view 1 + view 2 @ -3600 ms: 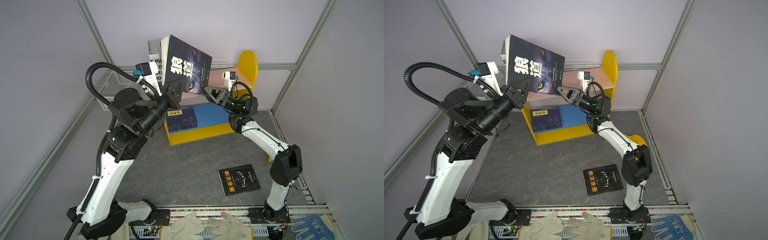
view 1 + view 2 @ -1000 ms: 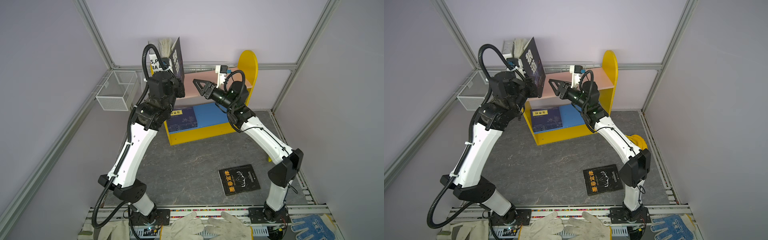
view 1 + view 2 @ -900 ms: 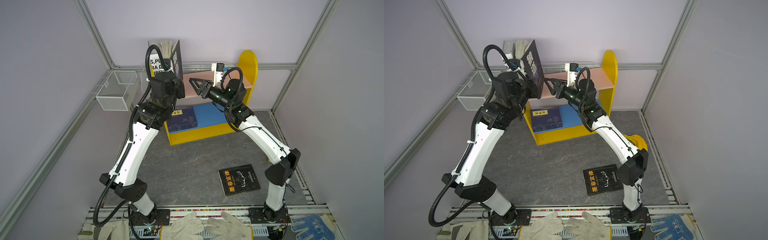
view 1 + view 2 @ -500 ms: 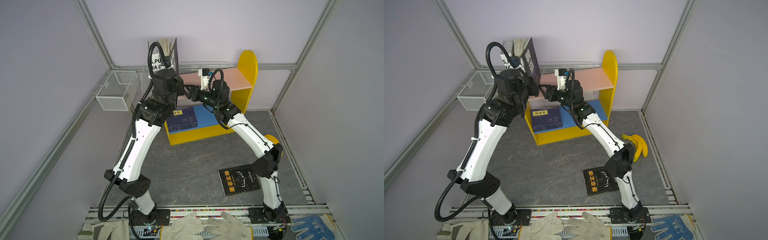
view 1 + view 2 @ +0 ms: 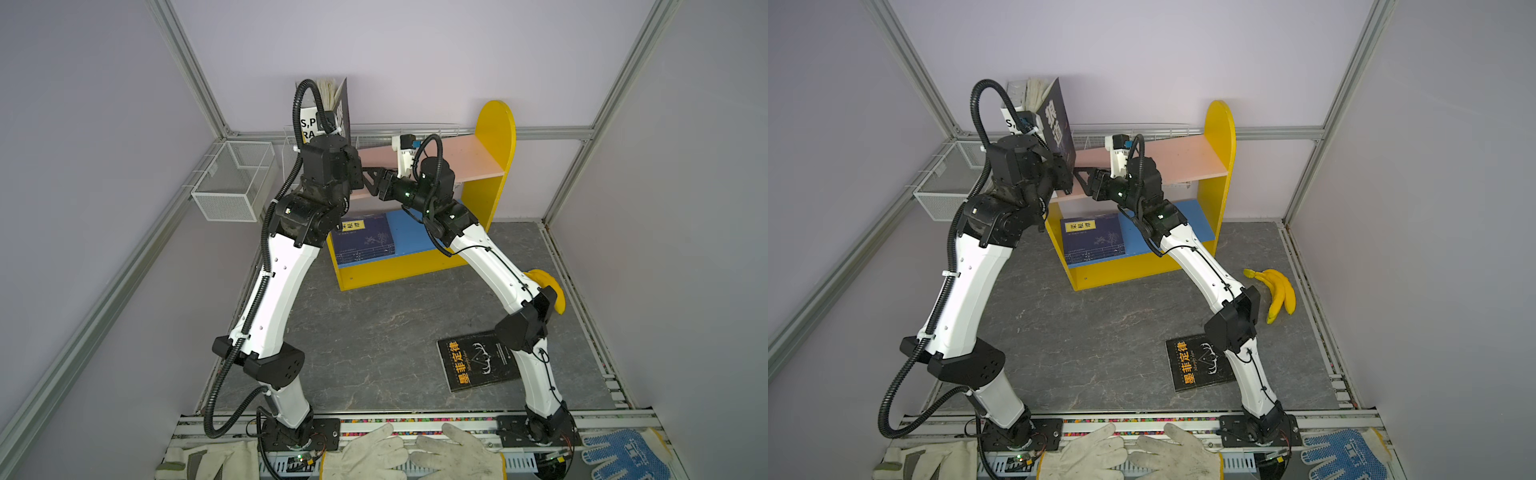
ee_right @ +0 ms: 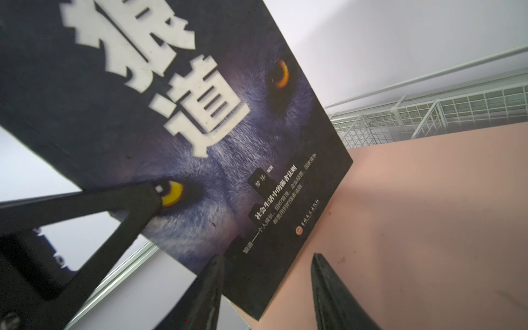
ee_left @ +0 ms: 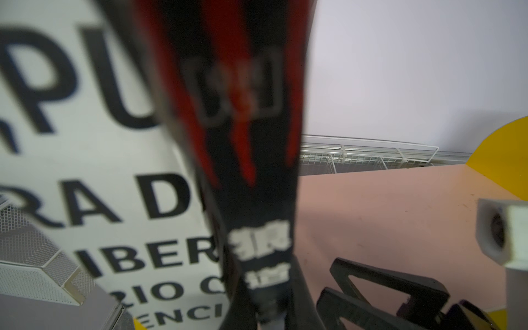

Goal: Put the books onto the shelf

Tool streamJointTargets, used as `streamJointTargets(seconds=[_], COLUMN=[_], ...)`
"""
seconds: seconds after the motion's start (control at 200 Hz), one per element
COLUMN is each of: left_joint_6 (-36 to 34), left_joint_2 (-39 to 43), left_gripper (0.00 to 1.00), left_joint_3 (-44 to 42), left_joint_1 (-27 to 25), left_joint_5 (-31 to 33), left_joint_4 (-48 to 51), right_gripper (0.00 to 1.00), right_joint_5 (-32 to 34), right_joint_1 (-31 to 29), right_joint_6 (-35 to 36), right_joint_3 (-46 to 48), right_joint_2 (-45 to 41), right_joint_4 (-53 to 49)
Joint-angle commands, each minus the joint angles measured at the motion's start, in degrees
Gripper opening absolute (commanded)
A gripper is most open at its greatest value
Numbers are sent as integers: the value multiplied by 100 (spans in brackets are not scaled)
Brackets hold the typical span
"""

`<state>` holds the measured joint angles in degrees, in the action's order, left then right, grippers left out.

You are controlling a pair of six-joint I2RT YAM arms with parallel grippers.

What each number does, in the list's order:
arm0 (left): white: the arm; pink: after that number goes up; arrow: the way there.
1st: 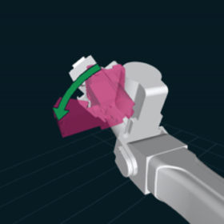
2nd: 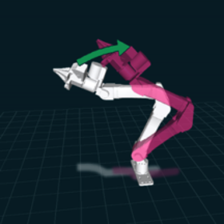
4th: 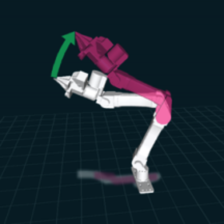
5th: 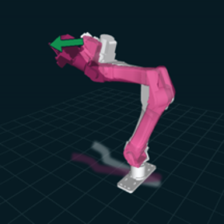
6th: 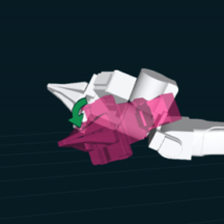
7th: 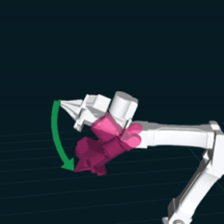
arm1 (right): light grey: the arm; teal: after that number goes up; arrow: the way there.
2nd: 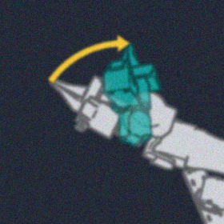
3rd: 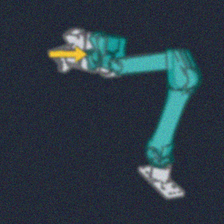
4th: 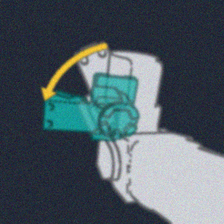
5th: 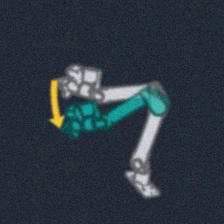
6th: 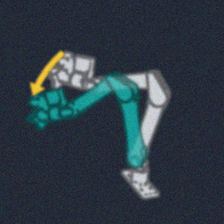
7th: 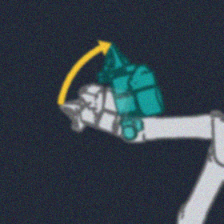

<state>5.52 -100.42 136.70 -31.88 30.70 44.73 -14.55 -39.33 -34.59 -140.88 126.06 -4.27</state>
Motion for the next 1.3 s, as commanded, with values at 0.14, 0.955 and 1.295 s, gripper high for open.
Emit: streamJointTargets(seconds=[0.14, 0.955, 1.295], left_joint_6=[116, 343, 469], left_joint_2=[57, 369, 880], left_gripper=[14, 38, 2], left_joint_3=[225, -284, -1473], left_joint_1=[33, 77, 68], left_joint_5=[-125, -414, -243], left_joint_4=[-131, -444, -1352], right_gripper=[53, 52, 52], right_joint_5=[263, 211, 185], right_joint_1=[-80, -145, -150], right_joint_6=[97, -30, -74], right_joint_3=[-80, -405, -407], right_joint_2=[331, 720, 770], right_joint_4=[-328, -479, -416])
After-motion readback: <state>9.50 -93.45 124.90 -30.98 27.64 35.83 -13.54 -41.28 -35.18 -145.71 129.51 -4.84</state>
